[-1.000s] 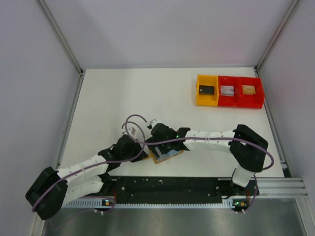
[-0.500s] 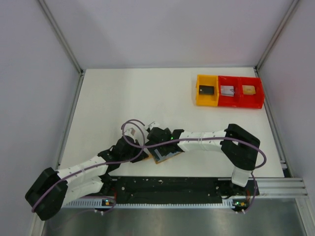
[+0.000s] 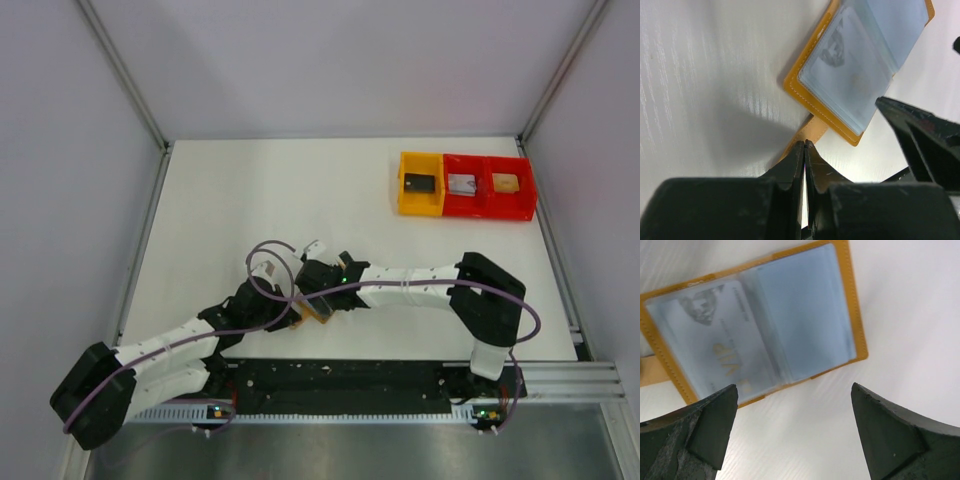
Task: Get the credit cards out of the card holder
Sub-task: Remove the credit card from the card holder.
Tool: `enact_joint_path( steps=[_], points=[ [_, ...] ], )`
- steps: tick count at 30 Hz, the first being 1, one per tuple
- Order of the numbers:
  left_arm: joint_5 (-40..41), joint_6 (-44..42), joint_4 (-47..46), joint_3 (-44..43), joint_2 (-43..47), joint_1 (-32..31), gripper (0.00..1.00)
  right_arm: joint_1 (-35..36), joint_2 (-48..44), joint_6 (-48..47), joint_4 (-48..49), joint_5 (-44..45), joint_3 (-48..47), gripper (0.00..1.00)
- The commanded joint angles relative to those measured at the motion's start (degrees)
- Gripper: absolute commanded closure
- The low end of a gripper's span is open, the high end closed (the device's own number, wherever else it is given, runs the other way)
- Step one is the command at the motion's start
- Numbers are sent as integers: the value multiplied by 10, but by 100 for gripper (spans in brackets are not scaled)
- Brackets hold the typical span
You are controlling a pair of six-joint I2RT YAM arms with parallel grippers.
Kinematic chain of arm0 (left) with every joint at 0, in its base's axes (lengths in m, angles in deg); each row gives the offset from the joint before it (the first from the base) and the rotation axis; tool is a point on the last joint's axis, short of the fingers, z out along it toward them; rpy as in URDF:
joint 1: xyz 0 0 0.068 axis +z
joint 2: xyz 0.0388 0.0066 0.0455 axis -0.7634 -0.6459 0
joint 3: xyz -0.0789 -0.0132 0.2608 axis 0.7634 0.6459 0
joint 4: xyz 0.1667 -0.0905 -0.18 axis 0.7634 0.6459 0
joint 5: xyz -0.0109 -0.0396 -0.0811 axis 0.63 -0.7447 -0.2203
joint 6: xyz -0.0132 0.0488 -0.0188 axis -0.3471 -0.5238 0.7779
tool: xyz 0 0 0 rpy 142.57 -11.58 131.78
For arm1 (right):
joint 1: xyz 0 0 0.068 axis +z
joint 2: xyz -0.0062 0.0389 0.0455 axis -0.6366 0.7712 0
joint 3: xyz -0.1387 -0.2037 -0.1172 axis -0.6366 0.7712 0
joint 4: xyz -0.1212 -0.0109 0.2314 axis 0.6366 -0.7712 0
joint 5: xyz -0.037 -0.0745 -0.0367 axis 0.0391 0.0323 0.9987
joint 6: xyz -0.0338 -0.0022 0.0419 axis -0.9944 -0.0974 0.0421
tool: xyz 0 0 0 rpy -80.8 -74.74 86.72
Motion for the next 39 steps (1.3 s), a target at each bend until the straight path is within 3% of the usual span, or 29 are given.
enact_joint_path(
  steps=[1, 5, 12, 20, 39],
  points=[
    [12, -9, 42, 14, 1, 0, 92, 4, -30, -16, -44, 99, -30, 7],
    [10, -12, 42, 12, 0, 0, 93, -3, -47, -32, -48, 129, -42, 7],
    [9, -13, 41, 11, 1, 0, 93, -6, -43, -111, 29, -45, -39, 6],
    [7, -16, 44, 11, 1, 0, 93, -7, -8, -145, 83, -129, -37, 5],
    [7, -18, 61, 15, 18, 0, 94, -20, 37, -167, 99, -89, -33, 6]
  ],
)
